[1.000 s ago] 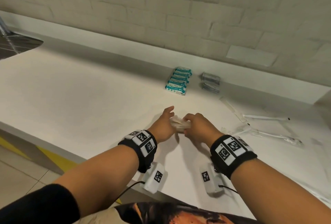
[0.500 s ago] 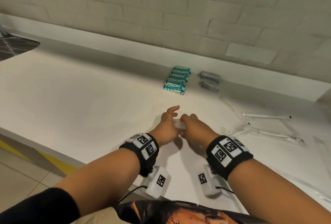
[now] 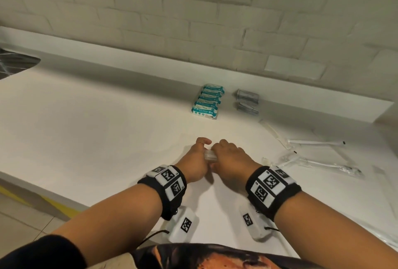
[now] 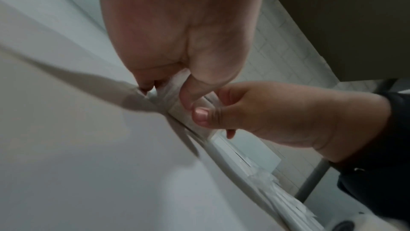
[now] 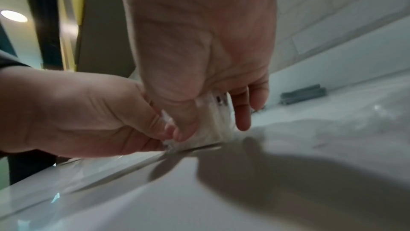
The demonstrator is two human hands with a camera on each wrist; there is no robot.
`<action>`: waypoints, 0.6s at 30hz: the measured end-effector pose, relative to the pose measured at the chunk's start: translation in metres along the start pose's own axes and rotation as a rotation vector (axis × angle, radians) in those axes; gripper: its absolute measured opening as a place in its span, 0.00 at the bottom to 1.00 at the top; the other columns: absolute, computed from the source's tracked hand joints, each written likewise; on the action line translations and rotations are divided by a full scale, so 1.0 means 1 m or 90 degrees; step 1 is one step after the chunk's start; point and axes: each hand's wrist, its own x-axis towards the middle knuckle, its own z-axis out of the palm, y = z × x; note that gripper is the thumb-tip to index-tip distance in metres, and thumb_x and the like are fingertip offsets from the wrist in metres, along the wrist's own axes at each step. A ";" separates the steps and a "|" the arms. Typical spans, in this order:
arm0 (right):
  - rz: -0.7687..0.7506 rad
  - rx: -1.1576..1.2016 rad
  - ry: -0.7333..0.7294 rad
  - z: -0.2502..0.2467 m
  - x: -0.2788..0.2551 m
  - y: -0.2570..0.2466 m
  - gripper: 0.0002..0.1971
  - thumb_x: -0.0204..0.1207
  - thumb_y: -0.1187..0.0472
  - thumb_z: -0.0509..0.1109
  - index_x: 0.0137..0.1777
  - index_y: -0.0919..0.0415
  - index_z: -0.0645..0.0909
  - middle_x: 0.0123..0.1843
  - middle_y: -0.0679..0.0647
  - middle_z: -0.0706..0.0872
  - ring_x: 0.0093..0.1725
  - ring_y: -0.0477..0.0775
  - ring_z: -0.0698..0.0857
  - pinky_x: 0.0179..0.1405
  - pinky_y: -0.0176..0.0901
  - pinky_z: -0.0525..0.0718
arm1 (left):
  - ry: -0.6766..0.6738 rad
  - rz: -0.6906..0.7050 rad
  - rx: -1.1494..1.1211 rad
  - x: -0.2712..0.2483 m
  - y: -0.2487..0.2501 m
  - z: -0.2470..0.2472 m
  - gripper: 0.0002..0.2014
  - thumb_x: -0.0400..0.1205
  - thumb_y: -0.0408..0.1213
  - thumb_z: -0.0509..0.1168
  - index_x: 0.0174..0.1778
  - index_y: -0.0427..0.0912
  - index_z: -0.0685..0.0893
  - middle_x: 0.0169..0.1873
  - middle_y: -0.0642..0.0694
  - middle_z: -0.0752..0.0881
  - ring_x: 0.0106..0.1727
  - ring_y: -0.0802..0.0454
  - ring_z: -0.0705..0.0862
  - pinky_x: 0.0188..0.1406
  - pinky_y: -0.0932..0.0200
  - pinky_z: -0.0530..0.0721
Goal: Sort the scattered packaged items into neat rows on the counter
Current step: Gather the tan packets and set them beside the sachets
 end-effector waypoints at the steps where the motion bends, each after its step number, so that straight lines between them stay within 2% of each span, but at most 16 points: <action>1: -0.019 -0.005 0.013 -0.001 0.000 0.001 0.18 0.79 0.56 0.65 0.67 0.56 0.72 0.60 0.53 0.76 0.58 0.57 0.77 0.57 0.49 0.75 | -0.015 0.000 0.009 0.002 -0.001 -0.002 0.32 0.76 0.28 0.67 0.72 0.48 0.60 0.54 0.43 0.84 0.55 0.48 0.85 0.62 0.51 0.81; 3: -0.028 0.005 -0.002 -0.003 0.001 0.001 0.15 0.77 0.60 0.65 0.63 0.54 0.75 0.57 0.51 0.80 0.57 0.55 0.78 0.54 0.47 0.73 | -0.060 0.003 0.042 0.009 0.000 -0.008 0.29 0.77 0.32 0.67 0.70 0.50 0.61 0.51 0.45 0.86 0.56 0.51 0.85 0.60 0.58 0.81; 5: 0.020 0.098 -0.011 -0.013 0.003 0.001 0.09 0.77 0.59 0.67 0.56 0.53 0.78 0.51 0.50 0.82 0.49 0.53 0.81 0.47 0.44 0.77 | -0.080 -0.007 0.058 0.016 0.008 -0.017 0.28 0.77 0.32 0.68 0.67 0.53 0.61 0.49 0.49 0.85 0.52 0.55 0.84 0.52 0.66 0.79; 6: 0.056 0.152 -0.003 -0.019 0.006 0.003 0.08 0.77 0.58 0.68 0.54 0.54 0.79 0.49 0.50 0.83 0.46 0.52 0.82 0.43 0.43 0.79 | -0.063 -0.010 0.043 0.020 0.014 -0.021 0.31 0.78 0.31 0.69 0.69 0.53 0.59 0.51 0.48 0.84 0.50 0.55 0.84 0.51 0.65 0.81; 8: 0.134 0.287 0.048 -0.030 0.016 0.011 0.07 0.78 0.57 0.68 0.52 0.57 0.78 0.45 0.50 0.82 0.40 0.49 0.80 0.34 0.40 0.76 | 0.015 -0.015 -0.004 0.034 0.026 -0.025 0.33 0.78 0.32 0.69 0.75 0.48 0.60 0.58 0.45 0.81 0.55 0.49 0.84 0.59 0.56 0.82; 10: 0.223 0.453 0.103 -0.037 0.028 0.024 0.07 0.78 0.60 0.69 0.53 0.59 0.76 0.42 0.50 0.81 0.36 0.47 0.78 0.29 0.39 0.73 | 0.051 -0.046 -0.085 0.048 0.038 -0.022 0.31 0.79 0.36 0.70 0.76 0.46 0.64 0.60 0.45 0.82 0.59 0.47 0.83 0.61 0.54 0.80; 12: 0.291 0.576 0.141 -0.041 0.039 0.041 0.10 0.77 0.62 0.70 0.55 0.63 0.78 0.47 0.57 0.85 0.38 0.51 0.81 0.35 0.45 0.79 | 0.013 -0.076 -0.196 0.064 0.050 -0.011 0.22 0.80 0.37 0.70 0.68 0.45 0.71 0.50 0.45 0.86 0.50 0.49 0.84 0.51 0.55 0.81; 14: 0.326 0.687 0.151 -0.039 0.044 0.052 0.08 0.77 0.65 0.70 0.55 0.65 0.80 0.50 0.63 0.88 0.41 0.56 0.84 0.40 0.50 0.83 | 0.008 -0.098 -0.275 0.076 0.057 0.000 0.18 0.80 0.33 0.68 0.65 0.42 0.75 0.43 0.43 0.86 0.41 0.49 0.83 0.42 0.56 0.80; 16: 0.349 0.761 0.150 -0.036 0.052 0.068 0.04 0.78 0.66 0.68 0.51 0.61 0.81 0.50 0.64 0.88 0.42 0.59 0.87 0.40 0.50 0.85 | 0.024 -0.115 -0.288 0.099 0.064 0.008 0.15 0.78 0.29 0.66 0.60 0.42 0.77 0.43 0.40 0.86 0.38 0.50 0.83 0.40 0.55 0.80; 18: 0.376 0.767 0.155 -0.033 0.062 0.082 0.02 0.78 0.64 0.68 0.47 0.58 0.83 0.50 0.65 0.89 0.48 0.64 0.89 0.48 0.57 0.87 | 0.019 -0.123 -0.267 0.121 0.067 0.014 0.16 0.74 0.27 0.65 0.59 0.40 0.81 0.41 0.39 0.88 0.36 0.49 0.84 0.39 0.56 0.81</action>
